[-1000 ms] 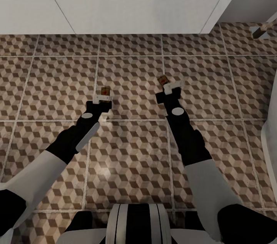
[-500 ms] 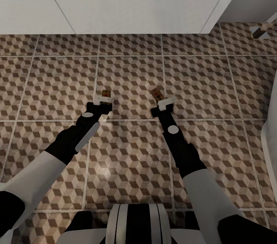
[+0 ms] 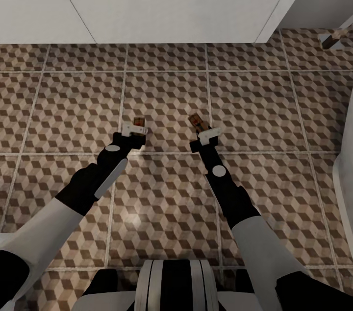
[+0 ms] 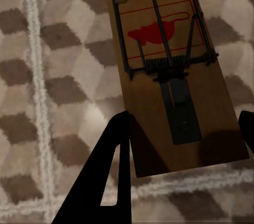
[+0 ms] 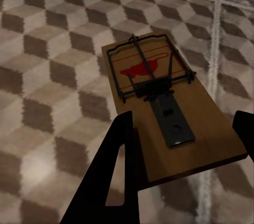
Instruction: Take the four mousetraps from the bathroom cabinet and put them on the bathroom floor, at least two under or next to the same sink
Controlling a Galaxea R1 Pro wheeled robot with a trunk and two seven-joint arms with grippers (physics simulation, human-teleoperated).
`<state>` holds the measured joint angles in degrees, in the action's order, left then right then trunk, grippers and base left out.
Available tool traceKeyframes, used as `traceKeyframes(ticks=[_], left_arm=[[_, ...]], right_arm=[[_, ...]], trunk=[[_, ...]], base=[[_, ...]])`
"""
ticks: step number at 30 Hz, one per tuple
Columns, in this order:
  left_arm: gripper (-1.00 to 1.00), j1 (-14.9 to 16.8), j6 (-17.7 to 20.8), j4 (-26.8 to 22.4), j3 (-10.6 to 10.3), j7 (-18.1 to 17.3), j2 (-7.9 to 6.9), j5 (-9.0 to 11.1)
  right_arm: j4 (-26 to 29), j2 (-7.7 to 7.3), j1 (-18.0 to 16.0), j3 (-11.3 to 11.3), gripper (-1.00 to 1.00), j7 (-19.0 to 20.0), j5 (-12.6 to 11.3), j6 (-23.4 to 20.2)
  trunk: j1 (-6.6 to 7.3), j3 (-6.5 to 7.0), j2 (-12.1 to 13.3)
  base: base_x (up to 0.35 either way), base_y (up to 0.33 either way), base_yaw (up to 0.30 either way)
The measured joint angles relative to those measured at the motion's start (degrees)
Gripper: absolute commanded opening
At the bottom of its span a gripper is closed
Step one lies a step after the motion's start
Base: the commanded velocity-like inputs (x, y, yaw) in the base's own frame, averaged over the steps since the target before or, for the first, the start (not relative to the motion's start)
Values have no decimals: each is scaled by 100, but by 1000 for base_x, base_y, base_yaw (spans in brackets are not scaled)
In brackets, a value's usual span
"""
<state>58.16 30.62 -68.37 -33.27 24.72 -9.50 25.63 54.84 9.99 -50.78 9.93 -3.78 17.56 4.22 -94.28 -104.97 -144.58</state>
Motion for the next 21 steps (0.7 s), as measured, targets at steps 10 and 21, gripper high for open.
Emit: traceKeyframes(ticks=[10, 21], left_arm=[[-100, -3, 17, -55, 0, 0, 7, 0], [-100, -4, 18, -88, 0, 0, 7, 0]], right_arm=[[14, 0, -1, 0, -100, -18, 1, 4], [14, 0, -1, -2, -100, -19, 1, 4]], trunk=[[-3, 0, -1], [-31, 0, -16]], base=[[0, 0, 0], [0, 0, 0]])
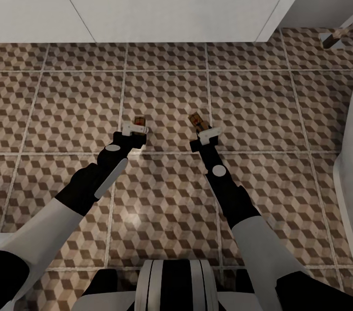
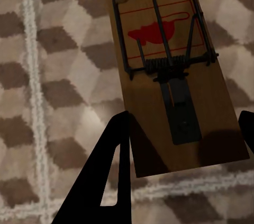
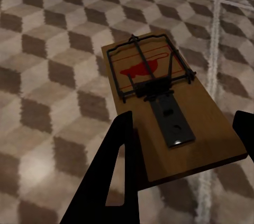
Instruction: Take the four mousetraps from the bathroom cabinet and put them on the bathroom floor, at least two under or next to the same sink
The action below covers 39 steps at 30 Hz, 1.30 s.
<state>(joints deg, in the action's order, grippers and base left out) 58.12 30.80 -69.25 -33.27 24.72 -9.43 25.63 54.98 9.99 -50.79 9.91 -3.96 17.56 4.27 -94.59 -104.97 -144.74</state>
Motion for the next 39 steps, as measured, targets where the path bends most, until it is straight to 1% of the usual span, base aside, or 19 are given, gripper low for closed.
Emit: traceKeyframes(ticks=[39], left_arm=[[-100, -16, 0, -28, 0, 0, -5, 0]], right_arm=[[-9, 0, 2, -6, -100, 10, 0, 0]], trunk=[[-101, 0, -52]], base=[[0, 0, 0]])
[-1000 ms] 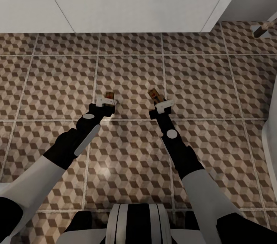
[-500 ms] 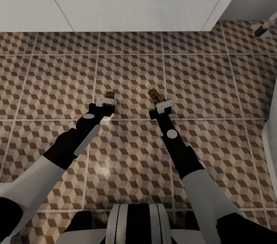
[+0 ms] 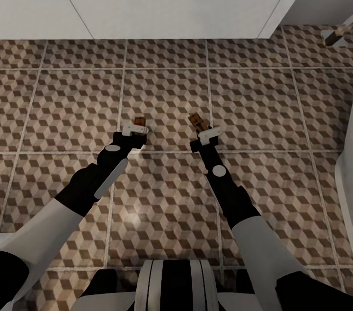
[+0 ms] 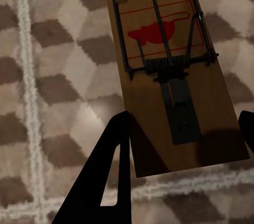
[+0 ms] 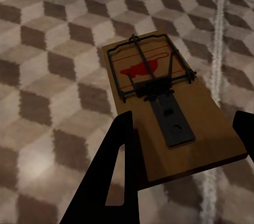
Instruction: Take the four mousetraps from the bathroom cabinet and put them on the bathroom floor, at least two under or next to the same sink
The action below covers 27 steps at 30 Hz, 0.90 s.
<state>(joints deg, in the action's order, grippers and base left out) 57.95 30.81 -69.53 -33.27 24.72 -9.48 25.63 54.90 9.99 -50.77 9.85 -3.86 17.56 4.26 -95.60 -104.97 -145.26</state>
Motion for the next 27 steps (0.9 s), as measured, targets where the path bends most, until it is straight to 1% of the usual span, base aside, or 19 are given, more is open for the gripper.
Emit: traceKeyframes(ticks=[21, 24, 26, 27], left_arm=[[-100, -22, 5, 16, -6, 1, 0, 1], [-100, -25, 5, 10, -85, 2, 4, -41], [-100, -26, -4, 4, -205, 28, 4, -153], [-100, -26, -6, 5, -224, 47, 4, -184]], right_arm=[[0, 0, -1, 0, -100, 1, 0, 7], [0, 0, 0, 0, -100, 0, 0, 8], [0, 0, -2, 0, -100, 0, 0, 8], [0, 0, -3, 0, -100, 0, 0, 9]], trunk=[[-26, 0, -13], [-26, 0, -13], [-26, 0, -13], [-26, 0, -13]], base=[[0, 0, 0], [0, 0, 0], [0, 0, 0], [0, 0, 0]])
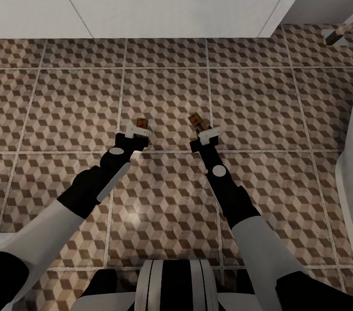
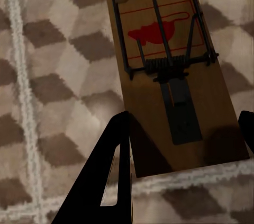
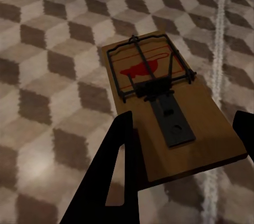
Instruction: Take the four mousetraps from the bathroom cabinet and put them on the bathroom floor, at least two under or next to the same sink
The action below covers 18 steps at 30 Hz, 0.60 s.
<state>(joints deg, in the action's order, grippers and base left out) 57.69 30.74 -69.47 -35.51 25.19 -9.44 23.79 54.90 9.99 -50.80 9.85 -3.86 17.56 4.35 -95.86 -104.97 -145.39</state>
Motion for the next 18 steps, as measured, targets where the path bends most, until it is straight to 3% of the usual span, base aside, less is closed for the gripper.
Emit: traceKeyframes(ticks=[8, 15, 18], left_arm=[[-100, -1, 0, 117, -68, 530, 14, -130], [-100, -1, 9, 231, -22, 609, 26, -125], [-100, -1, 12, 416, 142, 582, 36, -123]], right_arm=[[0, 0, 1, 0, -100, 0, 0, -1], [-51, 0, 0, -2, -100, 4, 1, -40], [-52, 0, -1, -12, -100, -5, 9, -205]], trunk=[[0, 0, 0], [0, 0, 0], [0, 0, 0]], base=[[0, 0, 0], [0, 0, 0], [0, 0, 0]])
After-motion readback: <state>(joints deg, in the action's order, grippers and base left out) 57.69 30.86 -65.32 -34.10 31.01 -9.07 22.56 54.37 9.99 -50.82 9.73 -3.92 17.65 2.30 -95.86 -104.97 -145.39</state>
